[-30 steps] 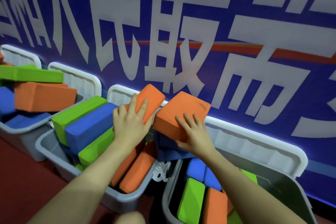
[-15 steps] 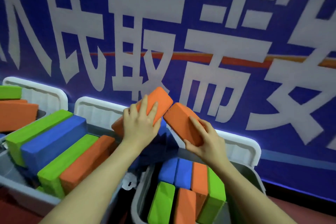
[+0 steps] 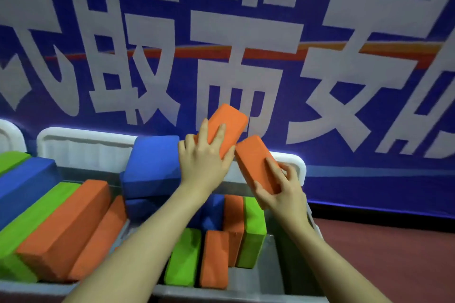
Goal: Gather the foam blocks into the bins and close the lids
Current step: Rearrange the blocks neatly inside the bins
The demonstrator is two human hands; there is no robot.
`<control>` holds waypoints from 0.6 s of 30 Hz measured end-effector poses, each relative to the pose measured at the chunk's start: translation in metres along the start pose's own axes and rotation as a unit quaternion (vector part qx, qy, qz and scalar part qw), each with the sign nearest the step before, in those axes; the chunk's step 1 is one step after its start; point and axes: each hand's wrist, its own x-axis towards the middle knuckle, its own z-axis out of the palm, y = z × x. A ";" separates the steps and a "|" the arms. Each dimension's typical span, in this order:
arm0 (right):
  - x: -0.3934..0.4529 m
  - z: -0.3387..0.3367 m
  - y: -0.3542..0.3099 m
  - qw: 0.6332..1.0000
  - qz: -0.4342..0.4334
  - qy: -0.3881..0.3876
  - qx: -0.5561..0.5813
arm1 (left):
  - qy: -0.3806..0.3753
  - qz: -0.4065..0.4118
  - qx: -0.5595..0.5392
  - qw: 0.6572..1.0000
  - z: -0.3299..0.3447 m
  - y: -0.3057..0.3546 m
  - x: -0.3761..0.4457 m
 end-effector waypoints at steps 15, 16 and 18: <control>-0.044 0.014 0.021 0.987 0.074 -0.141 -0.033 | -0.228 -0.161 -0.045 0.959 0.045 0.013 -0.063; -0.044 0.013 0.023 0.984 0.056 -0.163 -0.040 | -0.238 -0.159 -0.036 0.957 0.046 0.013 -0.066; -0.043 0.010 0.027 0.978 0.020 -0.201 -0.052 | -0.251 -0.155 -0.022 0.955 0.047 0.012 -0.067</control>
